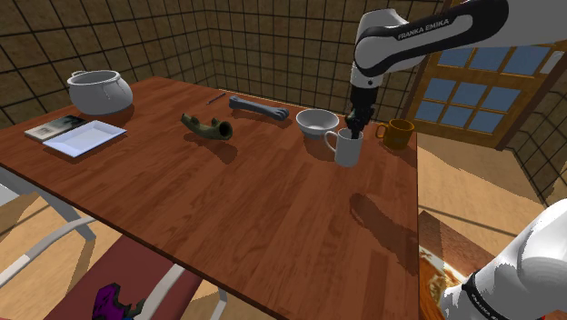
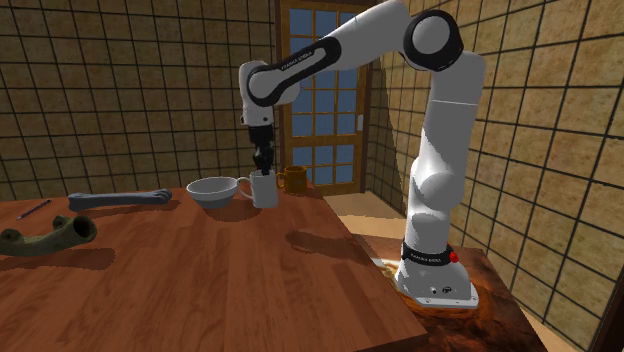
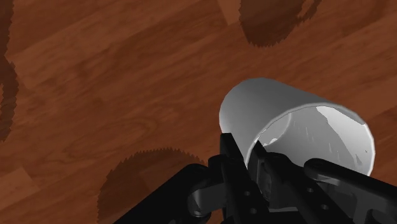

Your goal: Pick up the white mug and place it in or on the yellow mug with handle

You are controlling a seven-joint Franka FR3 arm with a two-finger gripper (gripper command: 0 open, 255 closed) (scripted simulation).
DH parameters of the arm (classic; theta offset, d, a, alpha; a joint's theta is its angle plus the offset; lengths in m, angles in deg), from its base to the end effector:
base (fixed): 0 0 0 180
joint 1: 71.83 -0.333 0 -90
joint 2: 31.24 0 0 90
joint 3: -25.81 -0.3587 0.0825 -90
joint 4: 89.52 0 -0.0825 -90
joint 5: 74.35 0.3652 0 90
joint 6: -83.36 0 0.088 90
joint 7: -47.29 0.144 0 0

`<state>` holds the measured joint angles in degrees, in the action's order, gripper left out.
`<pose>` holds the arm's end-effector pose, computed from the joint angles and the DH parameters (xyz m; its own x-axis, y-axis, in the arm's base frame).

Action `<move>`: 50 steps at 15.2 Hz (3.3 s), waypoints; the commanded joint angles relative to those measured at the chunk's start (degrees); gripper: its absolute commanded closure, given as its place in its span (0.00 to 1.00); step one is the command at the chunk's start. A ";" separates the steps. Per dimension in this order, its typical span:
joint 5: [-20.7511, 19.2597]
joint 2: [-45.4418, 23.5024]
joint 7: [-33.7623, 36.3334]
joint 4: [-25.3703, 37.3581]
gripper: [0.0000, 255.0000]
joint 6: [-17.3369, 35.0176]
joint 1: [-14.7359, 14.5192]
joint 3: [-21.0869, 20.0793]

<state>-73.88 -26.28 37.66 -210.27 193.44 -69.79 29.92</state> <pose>0.4864 -0.0522 0.4607 0.9936 0.0593 -0.0961 0.0566 -0.9979 -0.0301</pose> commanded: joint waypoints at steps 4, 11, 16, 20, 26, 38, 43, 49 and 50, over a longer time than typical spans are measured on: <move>-0.08 1.11 0.12 2.73 1.00 -3.87 -0.01 -0.04; -0.13 1.92 0.22 7.26 1.00 -9.21 -0.03 -0.07; -0.15 2.13 0.27 10.48 1.00 -12.63 -0.04 -0.08; -0.75 -0.45 -5.05 14.26 1.00 -13.87 2.39 2.91; -0.80 -6.05 -13.06 22.09 1.00 -16.13 6.19 7.06; 3.20 -24.64 -28.60 48.78 1.00 -24.69 16.42 13.14; 6.58 -37.33 -33.60 69.19 1.00 -32.57 23.32 13.88; 5.77 -34.35 -33.52 59.53 1.00 -25.91 21.88 13.95; 5.68 -34.02 -33.51 58.22 1.00 -24.93 21.70 13.96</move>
<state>-68.09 -60.73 4.14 -150.44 167.29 -47.86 43.86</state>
